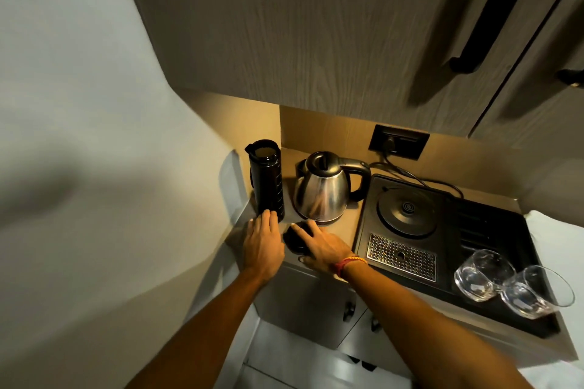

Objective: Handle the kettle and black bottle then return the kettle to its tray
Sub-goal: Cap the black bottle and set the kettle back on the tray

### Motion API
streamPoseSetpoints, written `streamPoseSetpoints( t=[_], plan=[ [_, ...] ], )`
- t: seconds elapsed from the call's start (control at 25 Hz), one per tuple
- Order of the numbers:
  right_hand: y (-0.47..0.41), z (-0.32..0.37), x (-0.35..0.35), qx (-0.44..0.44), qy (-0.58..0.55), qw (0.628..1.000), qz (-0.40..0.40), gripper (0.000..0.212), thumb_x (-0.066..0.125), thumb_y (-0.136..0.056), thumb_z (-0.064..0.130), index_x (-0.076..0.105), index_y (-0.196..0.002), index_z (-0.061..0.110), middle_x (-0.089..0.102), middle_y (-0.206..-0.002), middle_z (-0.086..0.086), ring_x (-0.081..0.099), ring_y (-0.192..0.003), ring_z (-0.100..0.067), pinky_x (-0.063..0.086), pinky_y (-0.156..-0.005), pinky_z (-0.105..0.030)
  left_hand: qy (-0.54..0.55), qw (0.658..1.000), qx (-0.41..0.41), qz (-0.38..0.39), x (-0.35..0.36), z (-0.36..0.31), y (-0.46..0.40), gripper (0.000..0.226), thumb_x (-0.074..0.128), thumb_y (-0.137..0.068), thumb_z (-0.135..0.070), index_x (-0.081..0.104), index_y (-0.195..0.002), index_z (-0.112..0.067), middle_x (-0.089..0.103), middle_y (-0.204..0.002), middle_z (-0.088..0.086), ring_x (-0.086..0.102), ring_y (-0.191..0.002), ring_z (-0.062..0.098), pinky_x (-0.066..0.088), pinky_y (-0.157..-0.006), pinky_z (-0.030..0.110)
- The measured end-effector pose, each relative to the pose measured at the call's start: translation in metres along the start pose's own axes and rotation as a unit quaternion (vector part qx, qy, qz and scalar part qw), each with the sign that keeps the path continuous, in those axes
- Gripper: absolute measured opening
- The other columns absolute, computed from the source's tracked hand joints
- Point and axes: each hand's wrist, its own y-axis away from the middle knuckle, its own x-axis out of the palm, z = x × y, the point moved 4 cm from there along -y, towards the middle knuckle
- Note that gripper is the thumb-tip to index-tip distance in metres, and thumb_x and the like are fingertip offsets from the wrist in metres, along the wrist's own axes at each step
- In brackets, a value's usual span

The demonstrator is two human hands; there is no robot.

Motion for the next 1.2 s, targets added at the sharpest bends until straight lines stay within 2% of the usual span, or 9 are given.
streamPoseSetpoints(
  t=[0.12, 0.24, 0.32, 0.4, 0.48, 0.6, 0.68, 0.8, 1.2],
  plan=[
    [-0.014, 0.010, -0.011, 0.003, -0.025, 0.999, -0.027, 0.073, 0.066, -0.079, 0.044, 0.034, -0.138, 0.016, 0.044, -0.132, -0.012, 0.054, -0.113, -0.032, 0.056, -0.085, -0.044, -0.027, 1.000, -0.005, 0.013, -0.001, 0.019, 0.004, 0.079, 0.070, -0.087, -0.031, 0.029, -0.150, -0.009, 0.036, -0.156, 0.013, 0.031, -0.145, 0.028, 0.022, -0.121, 0.044],
    [-0.019, 0.019, -0.015, 0.007, -0.055, 0.998, -0.041, 0.073, 0.071, -0.073, 0.045, 0.040, -0.131, 0.014, 0.049, -0.127, -0.007, 0.053, -0.111, -0.028, 0.056, -0.085, -0.041, -0.033, 0.999, -0.024, -0.003, -0.012, 0.032, 0.005, 0.077, 0.069, -0.086, -0.032, 0.031, -0.149, -0.010, 0.039, -0.153, 0.012, 0.034, -0.143, 0.028, 0.025, -0.120, 0.043],
    [-0.015, 0.023, -0.030, 0.001, -0.058, 0.992, -0.113, 0.071, 0.068, -0.070, 0.051, 0.042, -0.126, 0.016, 0.048, -0.119, -0.003, 0.051, -0.103, -0.022, 0.056, -0.081, -0.038, -0.042, 0.999, -0.027, -0.016, -0.021, 0.038, 0.002, 0.077, 0.069, -0.086, -0.033, 0.031, -0.148, -0.008, 0.039, -0.152, 0.013, 0.035, -0.142, 0.029, 0.027, -0.119, 0.043],
    [-0.011, 0.023, -0.059, 0.000, -0.063, 0.972, -0.226, 0.068, 0.060, -0.074, 0.056, 0.042, -0.127, 0.017, 0.045, -0.115, -0.001, 0.046, -0.098, -0.016, 0.056, -0.079, -0.032, -0.033, 0.999, -0.028, -0.026, -0.029, 0.042, -0.003, 0.075, 0.069, -0.085, -0.029, 0.033, -0.146, -0.007, 0.042, -0.148, 0.014, 0.040, -0.136, 0.029, 0.033, -0.115, 0.041],
    [-0.013, 0.020, -0.094, 0.025, -0.109, 0.942, -0.315, 0.068, 0.054, -0.080, 0.057, 0.038, -0.133, 0.016, 0.042, -0.119, -0.001, 0.043, -0.103, -0.014, 0.051, -0.084, -0.025, 0.002, 0.998, -0.031, -0.048, -0.039, 0.043, -0.009, 0.065, 0.068, -0.083, -0.027, 0.039, -0.139, -0.009, 0.049, -0.136, 0.011, 0.048, -0.125, 0.027, 0.040, -0.108, 0.038],
    [-0.028, 0.028, -0.149, 0.032, -0.146, 0.916, -0.372, 0.068, 0.048, -0.086, 0.058, 0.034, -0.138, 0.017, 0.038, -0.124, -0.002, 0.040, -0.114, -0.016, 0.045, -0.092, -0.024, 0.014, 0.998, -0.025, -0.063, -0.051, 0.043, -0.015, 0.058, 0.062, -0.084, -0.030, 0.042, -0.135, -0.009, 0.051, -0.131, 0.010, 0.051, -0.122, 0.026, 0.042, -0.106, 0.037],
    [-0.041, 0.041, -0.178, 0.010, -0.129, 0.921, -0.369, 0.066, 0.047, -0.087, 0.059, 0.036, -0.137, 0.017, 0.039, -0.124, -0.003, 0.038, -0.116, -0.018, 0.048, -0.096, -0.029, 0.012, 0.997, -0.024, -0.069, -0.057, 0.041, -0.020, 0.061, 0.062, -0.085, -0.032, 0.040, -0.137, -0.008, 0.050, -0.135, 0.012, 0.049, -0.125, 0.026, 0.042, -0.107, 0.036],
    [-0.059, 0.058, -0.193, -0.014, -0.090, 0.944, -0.316, 0.069, 0.047, -0.087, 0.057, 0.036, -0.140, 0.014, 0.042, -0.129, -0.007, 0.038, -0.121, -0.025, 0.047, -0.102, -0.039, 0.035, 0.996, -0.021, -0.077, -0.068, 0.037, -0.025, 0.063, 0.066, -0.083, -0.029, 0.040, -0.136, -0.009, 0.051, -0.133, 0.011, 0.050, -0.123, 0.025, 0.044, -0.105, 0.036],
    [-0.083, 0.060, -0.192, 0.001, -0.095, 0.965, -0.244, 0.069, 0.047, -0.091, 0.054, 0.030, -0.147, 0.017, 0.035, -0.141, -0.009, 0.033, -0.131, -0.029, 0.043, -0.108, -0.045, 0.076, 0.994, -0.005, -0.078, -0.083, 0.039, -0.031, 0.057, 0.065, -0.084, -0.027, 0.043, -0.133, -0.009, 0.056, -0.125, 0.012, 0.057, -0.115, 0.024, 0.048, -0.102, 0.034]
  ],
)
